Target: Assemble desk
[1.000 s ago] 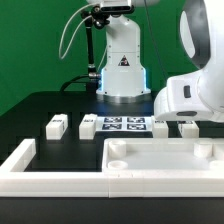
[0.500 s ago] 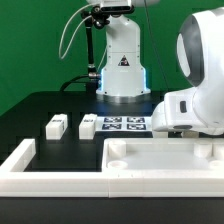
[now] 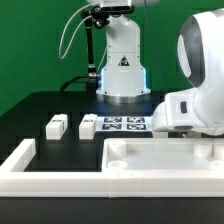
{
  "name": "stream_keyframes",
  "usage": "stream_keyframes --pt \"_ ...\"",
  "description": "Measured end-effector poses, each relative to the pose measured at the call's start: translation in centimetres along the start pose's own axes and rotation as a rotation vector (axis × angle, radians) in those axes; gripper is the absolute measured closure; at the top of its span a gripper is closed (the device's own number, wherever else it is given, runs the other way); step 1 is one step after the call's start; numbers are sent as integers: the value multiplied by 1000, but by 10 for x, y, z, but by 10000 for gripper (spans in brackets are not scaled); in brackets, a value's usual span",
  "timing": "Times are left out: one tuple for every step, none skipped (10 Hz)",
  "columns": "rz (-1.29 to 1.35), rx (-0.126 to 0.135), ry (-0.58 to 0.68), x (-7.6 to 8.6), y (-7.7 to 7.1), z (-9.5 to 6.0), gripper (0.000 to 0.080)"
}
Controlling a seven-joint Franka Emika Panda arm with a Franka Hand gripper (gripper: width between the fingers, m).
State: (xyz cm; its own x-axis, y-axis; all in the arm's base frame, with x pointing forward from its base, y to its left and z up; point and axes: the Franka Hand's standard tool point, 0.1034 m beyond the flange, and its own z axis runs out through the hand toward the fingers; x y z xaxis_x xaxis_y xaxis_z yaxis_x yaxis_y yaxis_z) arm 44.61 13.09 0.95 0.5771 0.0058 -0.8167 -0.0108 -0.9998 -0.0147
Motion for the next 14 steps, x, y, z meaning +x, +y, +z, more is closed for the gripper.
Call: stream_keyframes --pt "-1 0 0 0 0 0 512" --pt "-2 0 0 0 0 0 512" --pt "-2 0 0 0 0 0 512" --pt "-3 0 0 0 0 0 512" --pt "-3 0 0 0 0 0 512" --pt "-3 0 0 0 0 0 512" --pt "-8 -3 -4 -3 -1 -5 512" --pt "-31 -14 -12 -19 -3 -33 511" --pt "-41 -7 9 -34 -1 -58 511" --pt "-47 -10 22 -50 3 -78 511" --pt "-53 -14 50 -59 1 -93 511" --pt "-57 -16 46 -60 0 -97 511" --pt "-59 -10 82 -51 -2 -98 509" --pt "-58 2 192 -44 -5 -106 509"
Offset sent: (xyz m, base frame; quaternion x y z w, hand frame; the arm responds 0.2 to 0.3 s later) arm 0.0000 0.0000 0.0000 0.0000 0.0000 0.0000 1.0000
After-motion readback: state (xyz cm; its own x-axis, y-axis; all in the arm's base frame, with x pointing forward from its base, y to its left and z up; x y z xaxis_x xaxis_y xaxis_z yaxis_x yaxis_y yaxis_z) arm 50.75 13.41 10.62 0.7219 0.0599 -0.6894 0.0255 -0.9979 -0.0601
